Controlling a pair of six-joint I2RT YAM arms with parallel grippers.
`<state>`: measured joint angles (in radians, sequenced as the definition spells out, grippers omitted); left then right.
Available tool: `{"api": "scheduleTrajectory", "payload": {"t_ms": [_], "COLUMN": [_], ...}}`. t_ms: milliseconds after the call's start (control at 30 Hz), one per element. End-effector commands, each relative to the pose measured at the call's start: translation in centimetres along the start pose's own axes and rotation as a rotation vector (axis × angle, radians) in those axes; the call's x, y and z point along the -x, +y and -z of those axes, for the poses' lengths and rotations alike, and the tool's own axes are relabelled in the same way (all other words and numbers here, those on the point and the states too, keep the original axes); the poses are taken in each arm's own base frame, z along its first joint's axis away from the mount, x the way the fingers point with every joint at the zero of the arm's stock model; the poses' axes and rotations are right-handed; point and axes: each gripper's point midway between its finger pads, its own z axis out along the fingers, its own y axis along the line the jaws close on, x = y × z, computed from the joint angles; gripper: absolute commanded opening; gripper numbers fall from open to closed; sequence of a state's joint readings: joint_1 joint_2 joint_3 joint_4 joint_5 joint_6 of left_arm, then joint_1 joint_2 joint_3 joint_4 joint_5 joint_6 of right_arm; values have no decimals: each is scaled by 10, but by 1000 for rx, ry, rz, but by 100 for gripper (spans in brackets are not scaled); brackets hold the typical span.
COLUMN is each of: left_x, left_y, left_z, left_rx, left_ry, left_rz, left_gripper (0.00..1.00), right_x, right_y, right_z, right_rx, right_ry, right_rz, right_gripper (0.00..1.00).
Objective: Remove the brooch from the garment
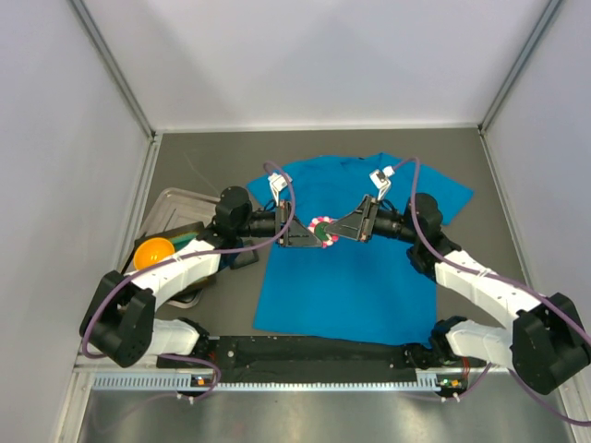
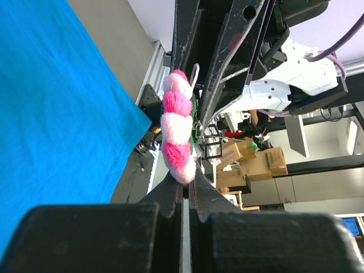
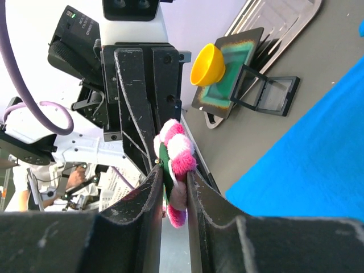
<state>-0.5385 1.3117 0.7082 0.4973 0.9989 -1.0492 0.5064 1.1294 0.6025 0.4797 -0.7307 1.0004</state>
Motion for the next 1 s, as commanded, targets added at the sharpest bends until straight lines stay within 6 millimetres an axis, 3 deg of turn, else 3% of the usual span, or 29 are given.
{"api": "scheduleTrajectory", "payload": {"t_ms": [0,233,967], "left_x": [6,3,-3], "left_y": [-12,-11,-12], "left_z": [-1,-1,-1], "left_rx": [-43,-47,-77], "left_ry": [-13,2,50], "left_rz": [-83,-80,-95], "left_gripper": [0,0,0], "right_x": [3,1,-3], "right_y": [26,24,19], "right_z": [3,4,7], "right_rx": [95,106,160], "right_ry": [-5,-4,30], "right_rz": [34,21,-6], "right_gripper": [7,16,16]}}
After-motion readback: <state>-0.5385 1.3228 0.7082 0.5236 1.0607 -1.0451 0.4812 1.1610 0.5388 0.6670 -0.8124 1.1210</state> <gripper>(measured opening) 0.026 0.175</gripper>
